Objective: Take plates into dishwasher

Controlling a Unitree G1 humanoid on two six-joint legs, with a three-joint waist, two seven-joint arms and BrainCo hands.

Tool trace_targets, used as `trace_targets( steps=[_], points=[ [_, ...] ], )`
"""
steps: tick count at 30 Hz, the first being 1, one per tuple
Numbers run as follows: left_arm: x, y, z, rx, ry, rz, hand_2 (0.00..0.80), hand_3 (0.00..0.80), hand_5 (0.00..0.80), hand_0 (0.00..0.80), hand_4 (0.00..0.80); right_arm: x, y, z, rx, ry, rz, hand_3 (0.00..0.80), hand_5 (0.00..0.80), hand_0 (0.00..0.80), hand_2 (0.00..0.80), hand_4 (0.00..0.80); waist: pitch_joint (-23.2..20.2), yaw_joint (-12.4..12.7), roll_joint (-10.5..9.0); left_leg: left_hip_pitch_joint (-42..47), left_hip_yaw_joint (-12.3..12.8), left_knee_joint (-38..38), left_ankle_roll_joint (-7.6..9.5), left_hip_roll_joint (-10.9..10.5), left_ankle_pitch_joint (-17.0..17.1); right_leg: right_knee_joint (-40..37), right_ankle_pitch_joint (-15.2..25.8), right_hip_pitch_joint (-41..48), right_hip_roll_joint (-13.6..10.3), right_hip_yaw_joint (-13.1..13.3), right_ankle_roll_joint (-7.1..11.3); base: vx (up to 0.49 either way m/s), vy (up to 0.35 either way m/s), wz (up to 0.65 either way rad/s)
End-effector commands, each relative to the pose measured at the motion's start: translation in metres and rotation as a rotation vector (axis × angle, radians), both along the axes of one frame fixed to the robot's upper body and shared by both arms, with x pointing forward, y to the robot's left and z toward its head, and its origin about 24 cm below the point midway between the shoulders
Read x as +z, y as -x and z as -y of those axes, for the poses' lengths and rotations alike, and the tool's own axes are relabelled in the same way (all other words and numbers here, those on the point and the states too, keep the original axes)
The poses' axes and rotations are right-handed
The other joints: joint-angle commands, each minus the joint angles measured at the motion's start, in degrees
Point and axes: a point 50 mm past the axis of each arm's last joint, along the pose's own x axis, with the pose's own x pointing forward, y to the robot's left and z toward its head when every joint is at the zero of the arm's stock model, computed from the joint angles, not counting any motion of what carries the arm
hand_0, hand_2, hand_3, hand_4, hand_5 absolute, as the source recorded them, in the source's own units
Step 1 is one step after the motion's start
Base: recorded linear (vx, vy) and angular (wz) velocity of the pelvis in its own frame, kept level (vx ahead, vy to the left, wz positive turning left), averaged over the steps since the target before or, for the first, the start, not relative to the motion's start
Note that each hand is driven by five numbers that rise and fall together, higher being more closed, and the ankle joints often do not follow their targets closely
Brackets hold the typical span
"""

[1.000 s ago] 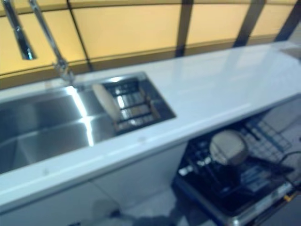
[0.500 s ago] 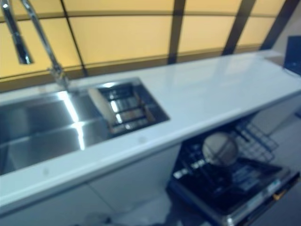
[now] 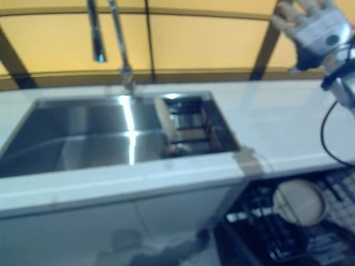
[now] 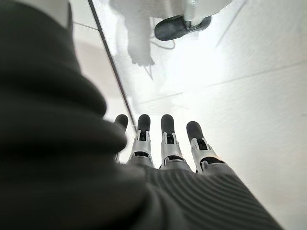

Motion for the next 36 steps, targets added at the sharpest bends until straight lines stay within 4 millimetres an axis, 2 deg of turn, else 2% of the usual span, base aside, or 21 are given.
trace_targets(
  steps=[1,6,12,16,26,36],
  points=[
    [0.01,-0.017,-0.016,-0.014,-0.065,0.033,0.0,0.0,0.0,0.0,0.0,0.04,0.016,-0.014,0.006,0.077,0.114,0.0,0.0,0.0,0.0,0.0,2.38,2.04,-2.75,-0.7,-2.21,-0.2,2.26,-0.24,-3.45,0.19,-6.42,4.56,-0.8,-2.48,3.46,0.03,0.009,0.28],
    [0.01,-0.009,-0.022,-0.013,-0.077,0.024,0.0,0.0,0.0,0.0,0.0,0.036,0.012,-0.039,0.049,0.151,0.074,0.0,0.0,0.0,0.0,0.0,3.29,3.91,-3.49,-2.1,-4.44,-0.2,1.94,-0.72,-2.68,0.19,-6.65,4.79,-0.7,-4.61,3.24,0.049,0.017,0.2],
    [0.017,-0.024,-0.027,-0.028,-0.07,0.074,0.0,0.0,0.0,0.0,0.0,0.046,0.008,-0.061,0.044,0.23,0.094,0.0,0.0,0.0,0.0,0.0,6.73,5.8,-3.99,-5.78,-6.34,-0.2,1.9,-1.03,-1.62,0.19,-6.15,2.62,-0.51,-6.1,3.01,-0.037,0.014,0.2],
    [0.018,-0.024,-0.028,-0.013,-0.069,0.09,0.0,0.0,0.0,0.0,0.0,0.049,0.009,-0.073,0.055,0.247,0.103,0.0,0.0,0.0,0.0,0.0,8.51,6.68,-4.08,-6.56,-7.25,-0.2,1.81,-1.21,-2.01,0.19,-6.36,1.98,0.02,-5.57,2.98,-0.005,0.02,0.1],
    [0.022,-0.027,-0.035,0.003,-0.089,0.118,0.0,0.0,0.0,0.0,0.0,0.038,0.005,-0.088,0.063,0.283,0.047,0.0,0.0,0.0,0.0,0.0,10.16,7.44,-4.97,-7.21,-7.53,-0.2,2.5,-1.43,-2.24,0.19,-5.87,1.2,-0.06,-5.89,3.28,-0.003,0.014,0.02],
    [0.026,-0.032,-0.039,-0.006,-0.098,0.141,0.0,0.0,0.0,0.0,0.0,0.029,-0.003,-0.087,0.038,0.299,0.003,0.0,0.0,0.0,0.0,0.0,10.62,7.35,-5.89,-7.36,-7.02,-0.2,2.73,-0.98,-2.63,0.19,-5.78,0.7,0.31,-5.77,3.43,-0.001,-0.003,0.0]
  ],
)
